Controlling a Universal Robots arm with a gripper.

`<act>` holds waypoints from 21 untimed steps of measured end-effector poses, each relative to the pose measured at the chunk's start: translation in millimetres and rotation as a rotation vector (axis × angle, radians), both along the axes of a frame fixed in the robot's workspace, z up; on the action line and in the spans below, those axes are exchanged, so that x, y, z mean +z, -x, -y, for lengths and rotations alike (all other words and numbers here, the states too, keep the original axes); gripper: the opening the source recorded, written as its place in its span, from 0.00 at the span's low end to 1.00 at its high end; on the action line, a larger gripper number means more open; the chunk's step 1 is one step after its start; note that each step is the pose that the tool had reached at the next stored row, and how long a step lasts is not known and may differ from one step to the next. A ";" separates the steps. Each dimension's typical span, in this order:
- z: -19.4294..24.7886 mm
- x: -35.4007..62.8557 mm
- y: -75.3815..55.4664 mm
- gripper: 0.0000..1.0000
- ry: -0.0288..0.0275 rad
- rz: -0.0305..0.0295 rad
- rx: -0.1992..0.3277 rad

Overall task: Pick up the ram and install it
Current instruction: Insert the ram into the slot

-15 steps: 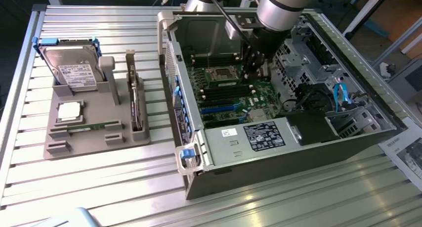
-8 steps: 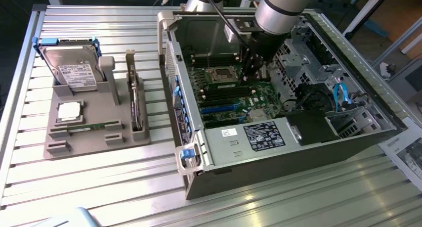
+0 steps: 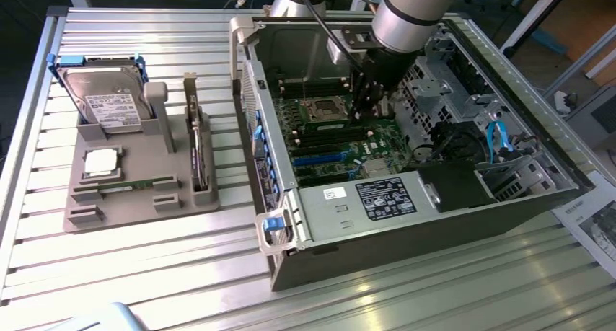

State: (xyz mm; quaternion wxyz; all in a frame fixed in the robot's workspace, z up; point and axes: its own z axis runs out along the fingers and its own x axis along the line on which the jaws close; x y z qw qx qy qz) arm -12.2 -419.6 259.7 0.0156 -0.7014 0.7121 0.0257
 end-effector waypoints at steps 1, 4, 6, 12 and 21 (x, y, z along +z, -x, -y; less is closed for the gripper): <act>0.0 0.0 0.0 0.12 0.0001 0.0000 0.000; 0.0 -0.1 -0.1 0.12 0.0001 0.0000 0.000; 0.0 -1.6 -0.1 0.12 -0.0003 0.0001 0.000; 0.0 -3.4 -0.1 0.12 0.0000 0.0000 -0.001; -0.1 -4.4 -0.1 0.12 -0.0004 0.0002 -0.001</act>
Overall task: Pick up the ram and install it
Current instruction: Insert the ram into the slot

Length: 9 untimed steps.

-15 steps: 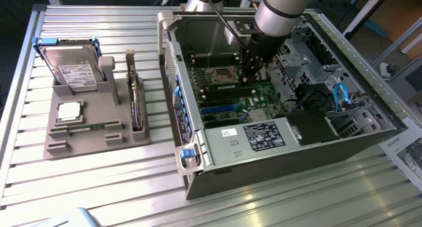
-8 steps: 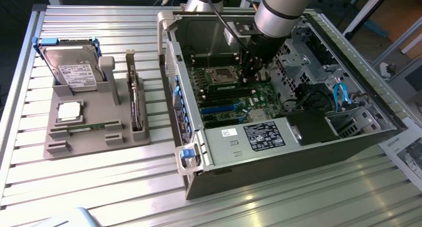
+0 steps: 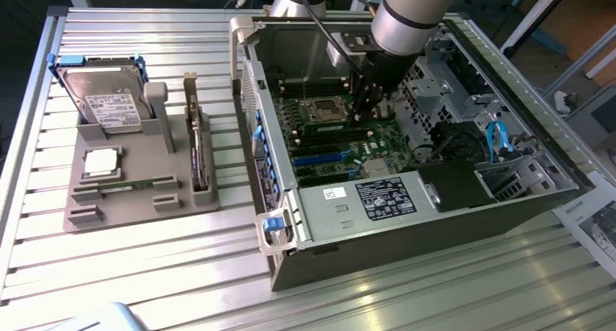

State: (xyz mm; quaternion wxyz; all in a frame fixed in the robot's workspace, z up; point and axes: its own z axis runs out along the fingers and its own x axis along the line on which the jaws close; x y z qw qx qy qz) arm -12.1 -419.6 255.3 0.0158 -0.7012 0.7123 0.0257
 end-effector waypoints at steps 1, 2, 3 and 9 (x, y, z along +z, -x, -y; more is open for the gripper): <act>0.0 -0.6 0.0 0.12 0.0003 -0.0001 0.000; 0.1 -1.5 0.0 0.12 0.0004 -0.0002 0.000; 0.0 -2.6 0.0 0.12 0.0003 -0.0002 0.000; 0.1 -10.4 0.0 0.12 0.0004 -0.0002 0.000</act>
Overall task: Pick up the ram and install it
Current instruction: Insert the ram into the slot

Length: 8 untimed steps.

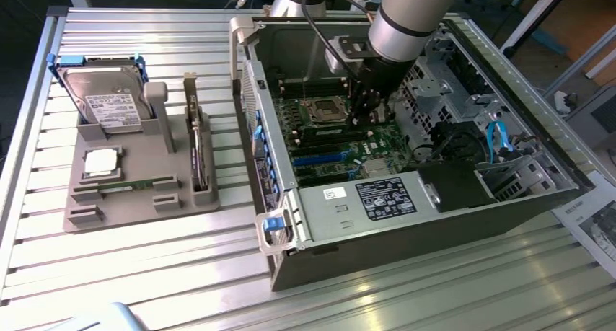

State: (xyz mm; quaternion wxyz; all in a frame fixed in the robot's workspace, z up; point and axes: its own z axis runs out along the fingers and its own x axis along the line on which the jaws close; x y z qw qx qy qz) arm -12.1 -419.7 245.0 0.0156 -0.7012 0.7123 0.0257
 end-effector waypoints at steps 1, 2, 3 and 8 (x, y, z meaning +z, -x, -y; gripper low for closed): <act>0.0 0.0 0.0 0.12 0.0002 -0.0001 0.000; 0.0 0.0 0.0 0.12 0.0002 -0.0001 0.000; 0.0 -0.1 0.0 0.12 0.0000 0.0000 0.000; 0.0 -0.1 -0.1 0.12 0.0001 0.0000 0.000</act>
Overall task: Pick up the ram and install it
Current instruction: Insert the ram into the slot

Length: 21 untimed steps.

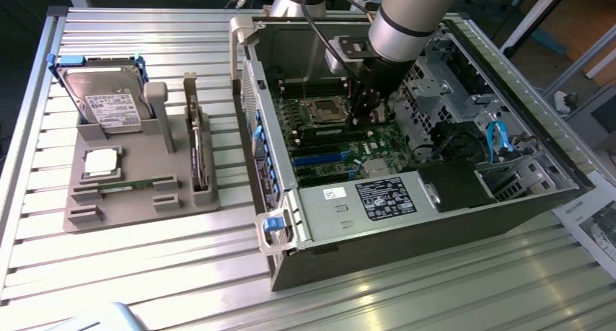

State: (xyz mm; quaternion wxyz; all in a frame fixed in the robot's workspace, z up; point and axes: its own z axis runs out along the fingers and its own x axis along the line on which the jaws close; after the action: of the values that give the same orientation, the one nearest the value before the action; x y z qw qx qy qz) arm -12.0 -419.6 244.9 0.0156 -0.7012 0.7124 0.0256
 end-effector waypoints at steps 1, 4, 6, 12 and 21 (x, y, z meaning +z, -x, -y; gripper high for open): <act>0.0 0.0 -0.2 0.12 0.0000 0.0000 0.000; 0.0 0.0 -0.3 0.12 0.0000 0.0000 0.000; 0.0 -0.4 -0.3 0.12 -0.0001 0.0000 0.000; 0.0 -0.6 -0.5 0.12 0.0000 0.0000 0.001; 0.0 -0.6 -0.9 0.12 0.0000 0.0000 0.010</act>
State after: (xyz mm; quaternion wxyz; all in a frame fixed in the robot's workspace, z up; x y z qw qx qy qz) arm -11.1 -419.6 244.3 0.0155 -0.7047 0.7089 0.0257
